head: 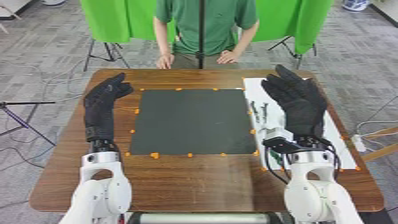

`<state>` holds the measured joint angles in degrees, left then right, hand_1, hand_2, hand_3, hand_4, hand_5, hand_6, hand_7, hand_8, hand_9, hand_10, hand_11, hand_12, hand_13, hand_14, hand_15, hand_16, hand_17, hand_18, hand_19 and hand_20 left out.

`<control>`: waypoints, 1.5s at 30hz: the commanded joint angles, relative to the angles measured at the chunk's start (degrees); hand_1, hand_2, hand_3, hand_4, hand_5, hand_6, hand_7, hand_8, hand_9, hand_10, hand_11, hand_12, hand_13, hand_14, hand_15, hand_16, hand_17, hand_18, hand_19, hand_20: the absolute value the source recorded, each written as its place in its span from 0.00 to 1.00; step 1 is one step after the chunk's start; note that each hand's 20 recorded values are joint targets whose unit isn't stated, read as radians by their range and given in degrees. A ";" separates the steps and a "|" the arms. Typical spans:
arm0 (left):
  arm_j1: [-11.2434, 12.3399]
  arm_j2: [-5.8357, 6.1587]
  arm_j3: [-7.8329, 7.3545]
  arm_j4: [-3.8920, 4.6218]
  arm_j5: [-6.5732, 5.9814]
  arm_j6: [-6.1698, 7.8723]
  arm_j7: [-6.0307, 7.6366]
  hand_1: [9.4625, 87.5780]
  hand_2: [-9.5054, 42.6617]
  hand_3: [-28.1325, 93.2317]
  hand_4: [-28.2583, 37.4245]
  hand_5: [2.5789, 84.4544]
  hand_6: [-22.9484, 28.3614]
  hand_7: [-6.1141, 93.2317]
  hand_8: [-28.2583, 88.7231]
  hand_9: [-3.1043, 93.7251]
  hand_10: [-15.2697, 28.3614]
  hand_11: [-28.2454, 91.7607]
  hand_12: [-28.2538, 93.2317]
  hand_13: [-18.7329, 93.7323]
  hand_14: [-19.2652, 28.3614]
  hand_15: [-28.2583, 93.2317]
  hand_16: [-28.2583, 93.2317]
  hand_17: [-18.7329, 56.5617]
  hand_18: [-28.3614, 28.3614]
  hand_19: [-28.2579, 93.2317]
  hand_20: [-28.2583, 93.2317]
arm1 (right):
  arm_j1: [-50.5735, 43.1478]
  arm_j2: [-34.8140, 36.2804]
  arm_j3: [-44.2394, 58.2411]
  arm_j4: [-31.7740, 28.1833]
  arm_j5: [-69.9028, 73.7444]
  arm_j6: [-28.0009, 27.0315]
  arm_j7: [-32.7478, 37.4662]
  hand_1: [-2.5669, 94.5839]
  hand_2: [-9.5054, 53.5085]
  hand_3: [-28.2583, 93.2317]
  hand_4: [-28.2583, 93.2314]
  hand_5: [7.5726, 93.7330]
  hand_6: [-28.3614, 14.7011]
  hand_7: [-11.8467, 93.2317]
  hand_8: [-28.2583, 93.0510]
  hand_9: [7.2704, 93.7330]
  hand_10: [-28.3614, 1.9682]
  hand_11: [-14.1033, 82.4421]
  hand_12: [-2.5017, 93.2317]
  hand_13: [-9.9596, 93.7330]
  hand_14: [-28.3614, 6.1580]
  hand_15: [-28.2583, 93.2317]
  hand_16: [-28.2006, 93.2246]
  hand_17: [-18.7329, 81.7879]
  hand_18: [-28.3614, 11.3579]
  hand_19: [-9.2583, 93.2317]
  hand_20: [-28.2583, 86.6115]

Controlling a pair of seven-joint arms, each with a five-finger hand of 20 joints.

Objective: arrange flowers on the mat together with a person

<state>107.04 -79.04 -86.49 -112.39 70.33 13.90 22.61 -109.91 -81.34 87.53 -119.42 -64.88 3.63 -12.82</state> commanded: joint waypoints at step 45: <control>0.64 -0.11 0.71 0.20 -0.14 -0.07 -0.39 0.23 0.17 0.78 0.14 0.61 0.52 0.26 0.19 0.57 0.66 0.46 0.37 0.52 0.78 0.58 0.25 0.27 0.78 0.43 0.46 | -0.20 0.52 -0.09 -0.88 -0.26 1.01 -1.18 0.15 0.21 0.81 0.12 0.54 0.63 0.23 0.17 0.54 0.42 0.22 0.23 0.51 0.36 0.34 0.46 0.38 0.31 0.17 0.51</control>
<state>107.26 -78.54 -86.21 -112.42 70.21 14.08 22.68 -109.93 -80.89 87.70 -120.05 -64.88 4.04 -13.68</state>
